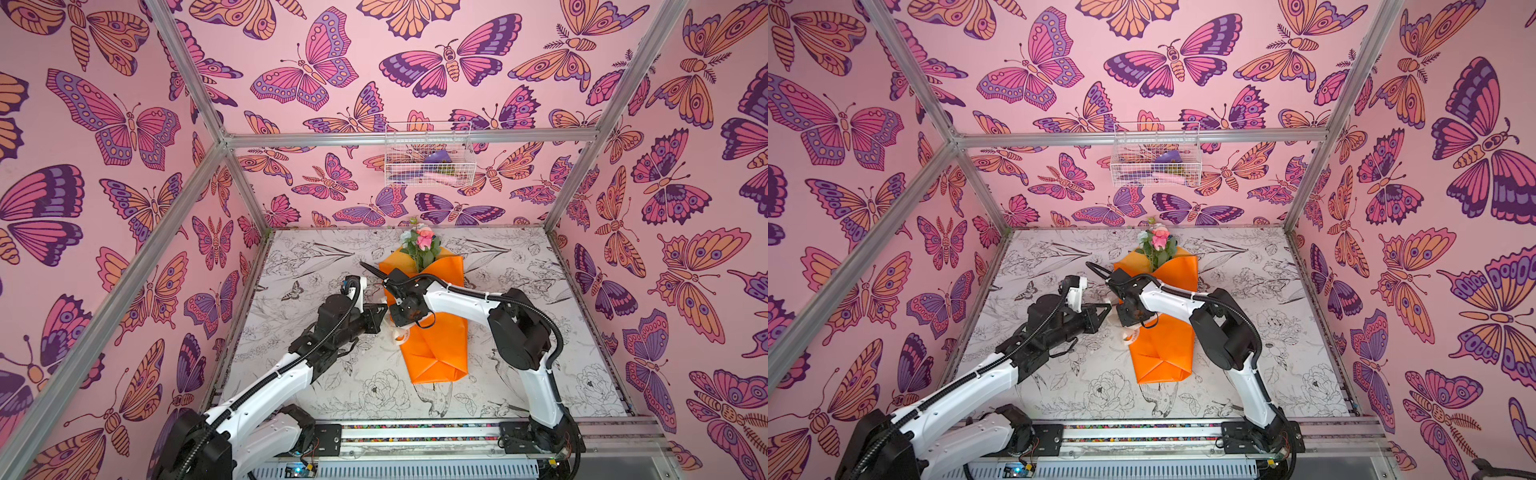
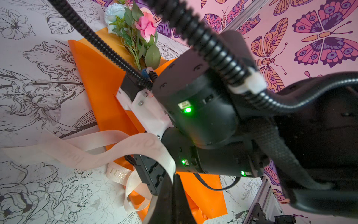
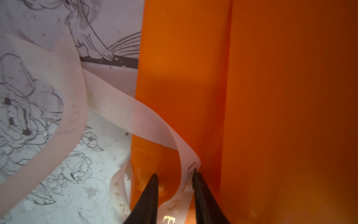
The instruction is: Tie the bouquet of fake flowers
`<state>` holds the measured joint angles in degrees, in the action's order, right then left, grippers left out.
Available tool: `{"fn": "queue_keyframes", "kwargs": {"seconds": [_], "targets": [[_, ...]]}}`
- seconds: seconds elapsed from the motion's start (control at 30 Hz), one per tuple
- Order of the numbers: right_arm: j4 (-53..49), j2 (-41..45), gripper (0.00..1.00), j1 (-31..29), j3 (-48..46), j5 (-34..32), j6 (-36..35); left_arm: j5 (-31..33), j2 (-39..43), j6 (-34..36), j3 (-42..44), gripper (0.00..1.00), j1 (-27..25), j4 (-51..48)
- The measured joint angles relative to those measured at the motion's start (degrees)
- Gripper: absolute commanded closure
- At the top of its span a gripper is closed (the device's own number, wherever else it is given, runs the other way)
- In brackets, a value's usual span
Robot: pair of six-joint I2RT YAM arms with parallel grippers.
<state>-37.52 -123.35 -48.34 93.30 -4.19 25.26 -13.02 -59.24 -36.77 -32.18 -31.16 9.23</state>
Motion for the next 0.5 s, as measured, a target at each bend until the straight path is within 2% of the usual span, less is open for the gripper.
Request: {"fn": "queue_keyframes", "kwargs": {"seconds": [0.17,0.37,0.5], "targets": [[-0.4,-1.0,0.99,0.0,0.5,0.0,-0.2,0.0,0.0,-0.2,0.0,1.0,0.0,0.2],[-1.1,-0.3,1.0,0.0,2.3,0.0,-1.7,0.1,0.0,-0.4,0.1,1.0,0.0,0.2],[-1.3,4.0,1.0,0.0,2.3,0.0,-2.8,0.7,0.0,-0.4,0.1,1.0,0.0,0.1]]}}
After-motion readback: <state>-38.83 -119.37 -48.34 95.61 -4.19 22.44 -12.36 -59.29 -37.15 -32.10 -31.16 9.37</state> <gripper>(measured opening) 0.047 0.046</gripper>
